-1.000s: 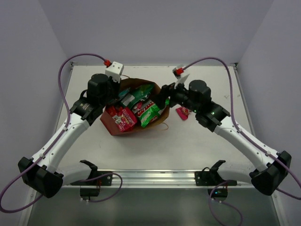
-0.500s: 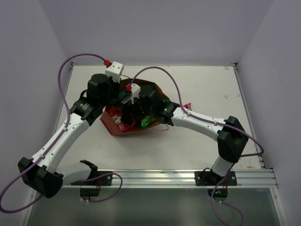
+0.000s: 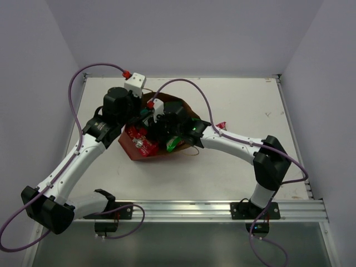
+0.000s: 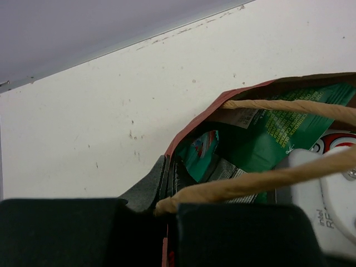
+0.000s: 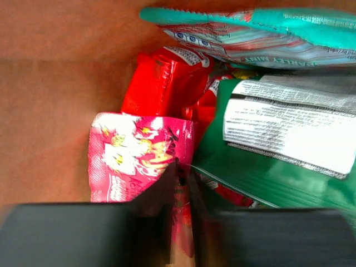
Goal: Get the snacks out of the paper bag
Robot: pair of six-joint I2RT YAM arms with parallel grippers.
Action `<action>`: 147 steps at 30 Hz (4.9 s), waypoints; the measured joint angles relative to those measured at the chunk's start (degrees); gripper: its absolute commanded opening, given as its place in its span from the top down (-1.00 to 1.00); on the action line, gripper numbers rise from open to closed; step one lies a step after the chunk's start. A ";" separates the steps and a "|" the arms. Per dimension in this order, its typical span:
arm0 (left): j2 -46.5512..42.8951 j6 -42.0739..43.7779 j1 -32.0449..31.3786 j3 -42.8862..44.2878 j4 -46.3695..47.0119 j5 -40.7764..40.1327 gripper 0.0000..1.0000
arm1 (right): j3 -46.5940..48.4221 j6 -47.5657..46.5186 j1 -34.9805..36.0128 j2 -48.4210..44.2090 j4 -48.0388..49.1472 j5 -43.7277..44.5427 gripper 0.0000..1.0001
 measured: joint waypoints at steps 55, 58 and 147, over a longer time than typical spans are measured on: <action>-0.02 0.66 0.00 -0.09 -0.70 -1.70 1.00 | -3.13 9.73 -44.89 -9.29 -13.14 6.80 -0.77; -0.02 0.76 0.00 -0.09 -0.70 -1.68 1.00 | -3.10 7.48 -35.56 -19.23 -12.92 7.30 -0.77; -0.04 13.25 0.07 -2.97 5.64 1.25 1.00 | -19.96 16.90 -51.82 -9.60 -8.70 13.81 -0.41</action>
